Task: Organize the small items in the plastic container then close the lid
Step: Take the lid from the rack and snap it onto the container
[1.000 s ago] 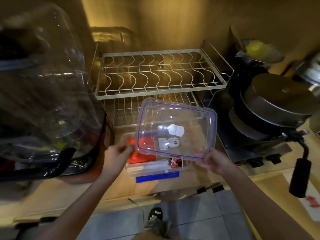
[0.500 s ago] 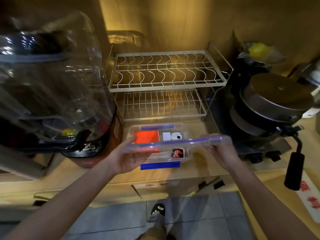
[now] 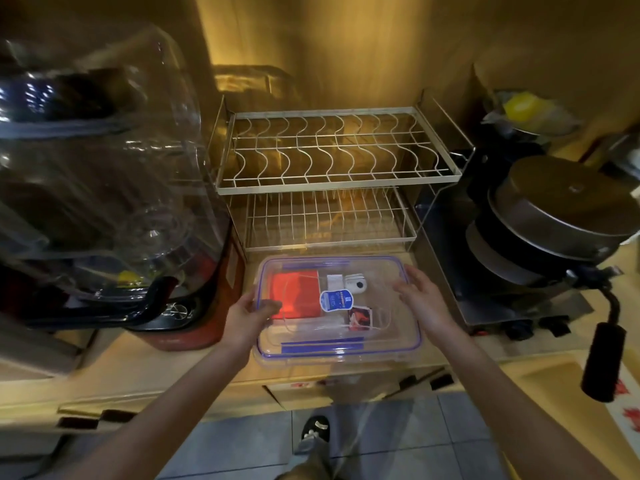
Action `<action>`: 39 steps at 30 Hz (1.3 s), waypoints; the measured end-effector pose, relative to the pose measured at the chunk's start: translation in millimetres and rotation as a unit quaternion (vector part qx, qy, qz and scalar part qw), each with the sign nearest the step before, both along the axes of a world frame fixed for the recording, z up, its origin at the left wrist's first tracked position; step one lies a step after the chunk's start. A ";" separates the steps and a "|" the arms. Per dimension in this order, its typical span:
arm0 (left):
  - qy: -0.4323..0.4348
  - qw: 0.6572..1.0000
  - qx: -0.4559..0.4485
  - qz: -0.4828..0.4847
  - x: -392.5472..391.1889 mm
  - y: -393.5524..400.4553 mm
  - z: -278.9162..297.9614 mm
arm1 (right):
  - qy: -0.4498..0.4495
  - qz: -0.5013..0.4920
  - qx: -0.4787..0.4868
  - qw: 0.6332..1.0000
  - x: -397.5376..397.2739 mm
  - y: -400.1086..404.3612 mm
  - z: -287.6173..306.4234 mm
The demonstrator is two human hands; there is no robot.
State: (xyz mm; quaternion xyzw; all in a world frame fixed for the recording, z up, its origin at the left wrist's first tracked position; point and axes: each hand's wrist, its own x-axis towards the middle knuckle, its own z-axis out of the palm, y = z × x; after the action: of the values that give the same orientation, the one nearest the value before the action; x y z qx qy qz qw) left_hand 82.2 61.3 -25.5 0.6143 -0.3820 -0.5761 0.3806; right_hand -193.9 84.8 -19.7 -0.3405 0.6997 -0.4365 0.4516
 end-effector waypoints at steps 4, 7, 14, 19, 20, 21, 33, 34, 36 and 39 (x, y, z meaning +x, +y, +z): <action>-0.162 0.985 -0.061 0.011 -5.2 -12.7 -7.7 | 0.103 0.031 -0.018 0.994 7.3 -25.5 -5.0; -0.215 0.976 -0.045 -0.003 -2.8 -21.1 -18.0 | 0.124 0.053 -0.015 0.991 12.3 -42.6 -12.5; -0.267 0.963 -0.010 -0.046 4.5 -40.3 -39.6 | 0.124 0.052 -0.016 0.991 24.7 -51.3 -38.6; -0.271 0.961 -0.012 -0.060 8.1 -49.2 -46.2 | 0.114 0.043 -0.010 0.993 27.1 -52.6 -44.4; -0.270 0.961 -0.010 -0.060 8.1 -50.6 -47.4 | 0.114 0.040 -0.008 0.993 27.4 -53.9 -44.6; -0.271 0.961 -0.007 -0.061 7.6 -51.6 -48.6 | 0.118 0.040 -0.005 0.992 27.3 -55.8 -45.4; -0.282 0.958 -0.014 -0.047 4.0 -49.8 -63.7 | 0.155 0.053 0.029 0.986 29.0 -65.3 -62.6; -0.287 0.956 -0.023 -0.046 2.5 -48.1 -65.8 | 0.160 0.057 0.039 0.985 29.1 -65.7 -64.4; -0.293 0.955 -0.036 -0.035 -1.2 -45.1 -69.9 | 0.216 0.082 0.078 0.970 30.2 -67.0 -66.4; -0.298 0.954 -0.038 -0.015 -5.8 -43.0 -73.4 | 0.461 0.164 0.170 0.855 35.7 -76.3 -58.5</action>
State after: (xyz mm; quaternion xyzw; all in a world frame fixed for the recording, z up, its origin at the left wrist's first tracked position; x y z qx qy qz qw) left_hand 76.4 18.2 -98.9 0.7378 -0.5085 -0.3572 0.2636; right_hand -158.1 8.4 -78.2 -0.5309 0.8247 -0.0234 0.1934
